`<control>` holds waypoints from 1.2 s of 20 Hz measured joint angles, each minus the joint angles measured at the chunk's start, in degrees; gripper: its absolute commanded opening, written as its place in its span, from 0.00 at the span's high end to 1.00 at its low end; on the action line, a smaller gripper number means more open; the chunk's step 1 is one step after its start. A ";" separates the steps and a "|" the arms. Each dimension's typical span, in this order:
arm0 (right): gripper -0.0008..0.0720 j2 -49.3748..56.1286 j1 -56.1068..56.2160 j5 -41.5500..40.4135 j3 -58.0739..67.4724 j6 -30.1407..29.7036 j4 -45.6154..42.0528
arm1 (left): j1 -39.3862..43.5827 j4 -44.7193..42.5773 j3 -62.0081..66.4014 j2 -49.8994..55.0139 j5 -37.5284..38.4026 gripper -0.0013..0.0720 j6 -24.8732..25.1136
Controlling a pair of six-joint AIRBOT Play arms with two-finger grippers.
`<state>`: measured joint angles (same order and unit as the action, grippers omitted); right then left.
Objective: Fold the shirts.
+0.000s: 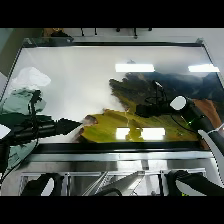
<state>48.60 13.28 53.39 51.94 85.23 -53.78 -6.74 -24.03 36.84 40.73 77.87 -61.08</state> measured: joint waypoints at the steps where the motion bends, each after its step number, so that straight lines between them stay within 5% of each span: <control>1: 0.96 0.00 0.00 0.00 0.00 0.00 0.02 | 0.02 0.00 -0.02 -0.02 -0.15 0.95 0.00; 8: 0.96 0.00 0.00 0.00 0.00 0.00 0.00 | 0.02 -0.50 0.55 0.20 -2.62 0.95 -0.11; 11: 0.96 0.00 0.00 -0.02 0.00 0.00 0.00 | 0.02 -5.99 6.47 3.72 -5.75 0.94 -0.68; 12: 0.96 0.00 0.00 -0.02 0.00 0.02 0.00 | 0.02 -9.62 10.08 5.90 -6.75 0.87 -1.68; 13: 0.96 0.00 0.00 -0.02 0.00 0.02 0.00 | 0.02 -13.84 14.19 8.41 -7.96 0.33 -2.95; 14: 0.96 0.00 0.00 -0.02 0.00 0.02 0.00 | 0.02 -18.71 18.73 11.28 -9.20 0.04 -4.02; 21: 0.96 0.00 0.00 0.00 0.00 0.02 0.00 | -0.46 -55.60 53.27 39.78 -23.45 0.04 -8.37; 24: 0.96 0.00 0.00 -0.02 0.00 0.02 0.00 | -2.16 -64.74 65.55 54.55 -26.75 0.04 -9.38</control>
<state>48.60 13.28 53.36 51.94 85.25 -53.78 -8.91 -88.77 102.39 95.29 51.11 -70.46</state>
